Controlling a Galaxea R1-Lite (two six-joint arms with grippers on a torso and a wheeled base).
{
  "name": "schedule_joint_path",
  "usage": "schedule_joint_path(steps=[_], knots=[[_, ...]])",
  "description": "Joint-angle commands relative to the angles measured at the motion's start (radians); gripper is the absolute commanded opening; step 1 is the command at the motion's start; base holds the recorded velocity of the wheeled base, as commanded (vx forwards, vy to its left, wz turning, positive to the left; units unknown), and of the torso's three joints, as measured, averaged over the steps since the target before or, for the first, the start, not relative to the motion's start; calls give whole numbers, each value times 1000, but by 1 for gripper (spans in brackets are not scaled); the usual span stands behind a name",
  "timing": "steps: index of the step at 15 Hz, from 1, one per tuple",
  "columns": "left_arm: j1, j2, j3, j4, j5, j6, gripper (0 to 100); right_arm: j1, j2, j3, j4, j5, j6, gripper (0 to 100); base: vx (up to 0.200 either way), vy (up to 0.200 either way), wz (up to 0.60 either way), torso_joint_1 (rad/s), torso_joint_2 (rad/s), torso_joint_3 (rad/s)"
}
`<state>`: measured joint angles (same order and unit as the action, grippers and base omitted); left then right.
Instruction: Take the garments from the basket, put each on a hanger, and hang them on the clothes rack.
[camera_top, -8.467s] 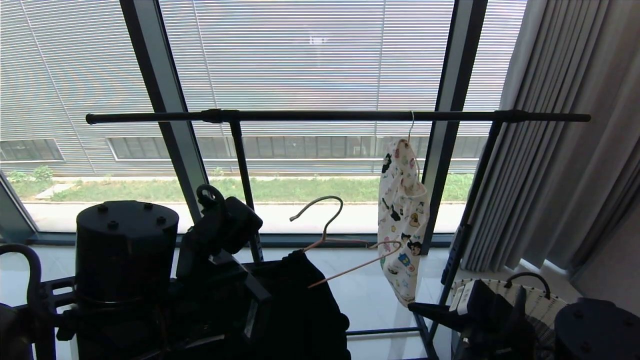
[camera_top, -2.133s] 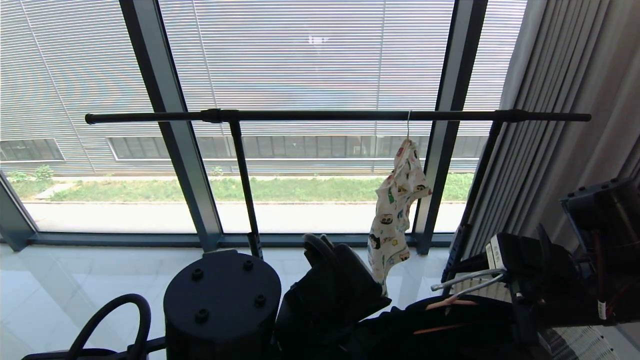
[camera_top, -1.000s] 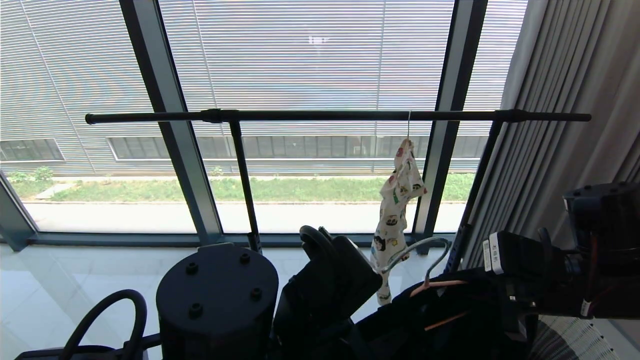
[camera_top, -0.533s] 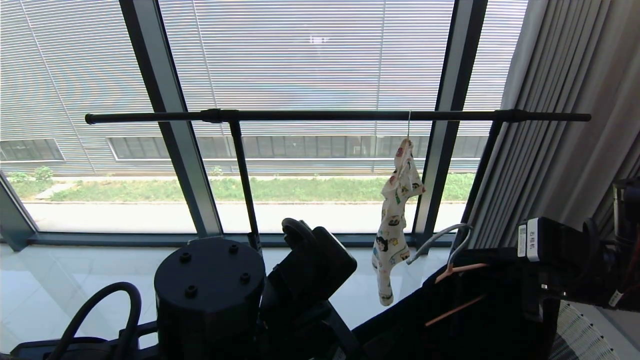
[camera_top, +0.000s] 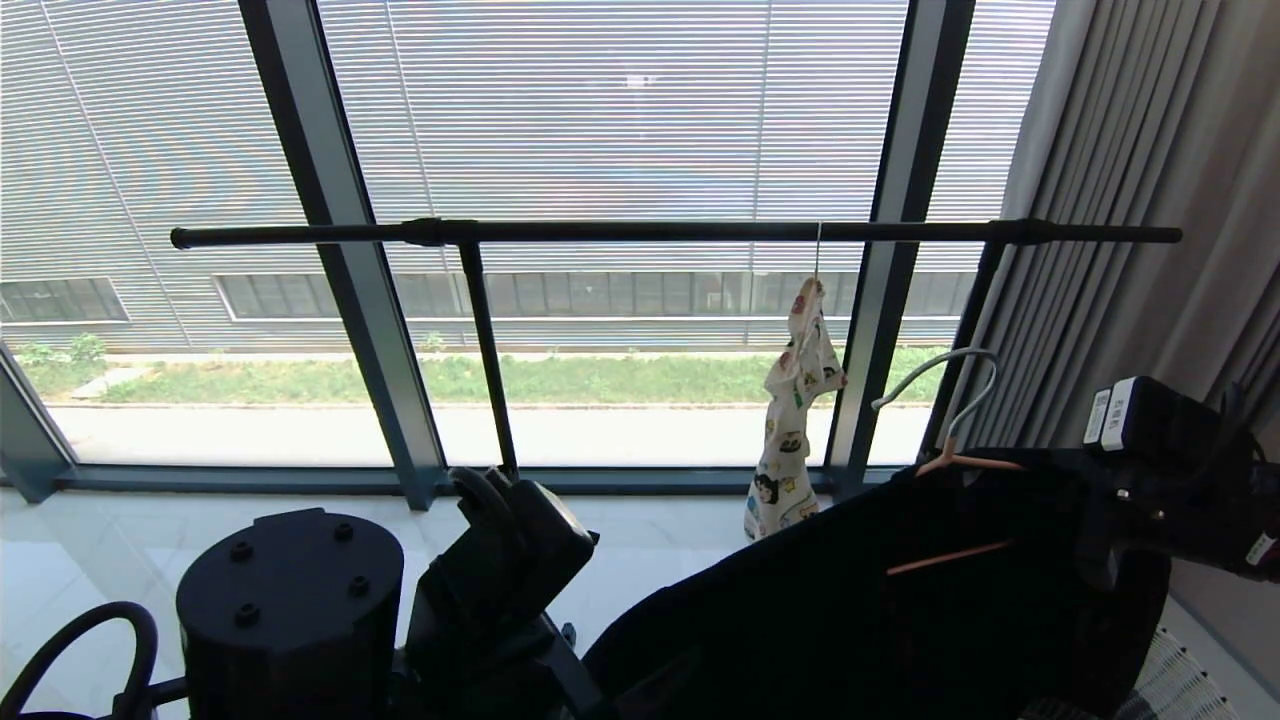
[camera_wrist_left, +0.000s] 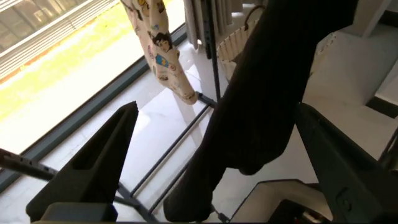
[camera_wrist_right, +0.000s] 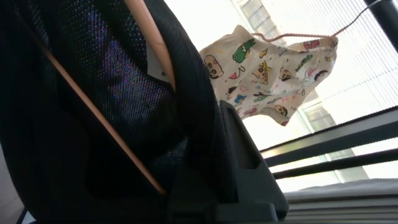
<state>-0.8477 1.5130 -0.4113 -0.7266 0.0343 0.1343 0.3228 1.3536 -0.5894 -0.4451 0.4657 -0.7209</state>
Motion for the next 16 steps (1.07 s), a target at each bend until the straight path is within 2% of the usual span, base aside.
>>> schedule_joint_path(steps=[1, 3, 4, 10, 11, 13, 16], knots=[[87, 33, 40, -1, -5, -2, 100, -1, -10, 0, -7, -1, 17, 0, 0, 0, 0, 0, 0, 0], [113, 59, 43, -1, -33, -4, 100, -1, -19, -1, -7, -1, 24, 0, 0, 0, 0, 0, 0, 0], [116, 70, 60, -1, -86, 1, 100, -1, -24, -3, -9, -1, 27, 0, 0, 0, 0, 0, 0, 0], [131, 142, 58, -2, -97, -2, 100, 2, -74, -1, -7, -4, 46, 0, 0, 0, 0, 0, 0, 0], [133, 150, 58, -19, -97, -1, 0, 4, -76, 2, -6, -4, 46, 0, 0, 0, 0, 0, 0, 0], [134, 168, 60, -60, -96, -2, 0, 4, -79, 2, -6, -4, 46, 0, 0, 0, 0, 0, 0, 0], [160, 167, 71, -60, -93, -2, 0, 1, -80, 10, -6, -9, 47, 0, 0, 0, 0, 0, 0, 0]])
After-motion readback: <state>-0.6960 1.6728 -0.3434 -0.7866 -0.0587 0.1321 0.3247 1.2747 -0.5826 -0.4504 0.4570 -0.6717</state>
